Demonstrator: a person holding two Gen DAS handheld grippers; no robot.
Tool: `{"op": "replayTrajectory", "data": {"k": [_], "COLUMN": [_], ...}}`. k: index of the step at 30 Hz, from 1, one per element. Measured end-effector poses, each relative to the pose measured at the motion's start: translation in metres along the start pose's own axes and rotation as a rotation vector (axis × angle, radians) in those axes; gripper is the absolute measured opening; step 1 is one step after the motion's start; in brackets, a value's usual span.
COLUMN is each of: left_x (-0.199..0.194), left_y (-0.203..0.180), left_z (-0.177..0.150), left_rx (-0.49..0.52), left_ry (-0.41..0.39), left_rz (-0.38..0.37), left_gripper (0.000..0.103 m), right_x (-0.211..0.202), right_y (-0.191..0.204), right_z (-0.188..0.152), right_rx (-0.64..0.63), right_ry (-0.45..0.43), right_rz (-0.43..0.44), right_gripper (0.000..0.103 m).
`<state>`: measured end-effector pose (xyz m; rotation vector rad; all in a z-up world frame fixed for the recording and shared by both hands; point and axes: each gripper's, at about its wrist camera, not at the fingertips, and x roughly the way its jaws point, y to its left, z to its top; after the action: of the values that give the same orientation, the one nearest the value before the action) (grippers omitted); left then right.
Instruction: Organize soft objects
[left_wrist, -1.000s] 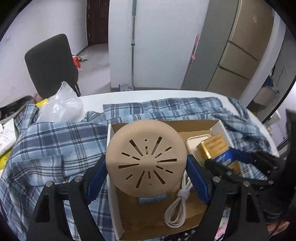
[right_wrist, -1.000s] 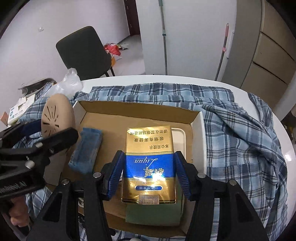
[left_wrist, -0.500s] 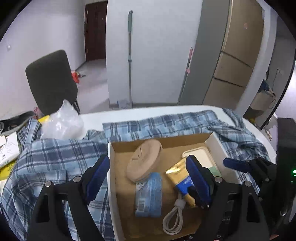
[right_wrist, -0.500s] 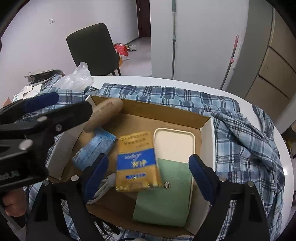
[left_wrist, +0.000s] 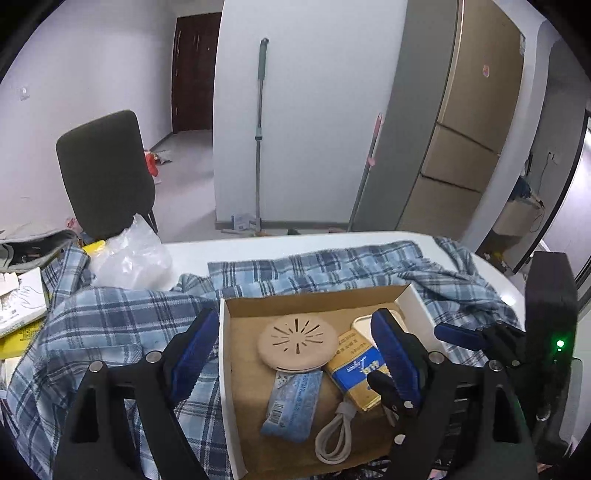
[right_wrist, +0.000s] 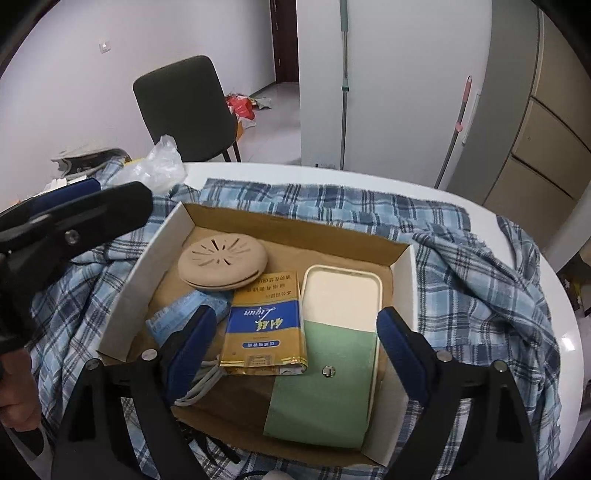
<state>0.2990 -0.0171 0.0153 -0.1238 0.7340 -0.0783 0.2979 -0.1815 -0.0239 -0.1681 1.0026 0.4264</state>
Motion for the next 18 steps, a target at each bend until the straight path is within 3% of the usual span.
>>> {"op": "replayTrajectory", "data": {"k": [3,9,13,18], "left_x": [-0.022,-0.095,-0.135,-0.174], "left_y": [-0.001,-0.007,-0.014,-0.019], "left_z": [0.005,0.014,0.007,-0.009], "left_rx": [0.001,0.009,0.026,0.024], "left_ry": [-0.031,-0.194,-0.258,-0.291], "left_rz": [0.004,-0.022,-0.017,-0.046], "left_gripper": [0.086,0.087,0.101,0.103], "right_x": [-0.021,-0.092,-0.135,-0.17], "right_y": [-0.002,0.006,0.014,0.016], "right_z": [0.004,0.001,-0.013,-0.045], "right_rx": [0.01,-0.03,-0.066,-0.069], "right_ry": [-0.028,-0.166,-0.25,-0.277], "right_rz": [0.011,-0.023,-0.037,-0.089], "right_gripper": [0.088,0.088,0.102,0.102]}}
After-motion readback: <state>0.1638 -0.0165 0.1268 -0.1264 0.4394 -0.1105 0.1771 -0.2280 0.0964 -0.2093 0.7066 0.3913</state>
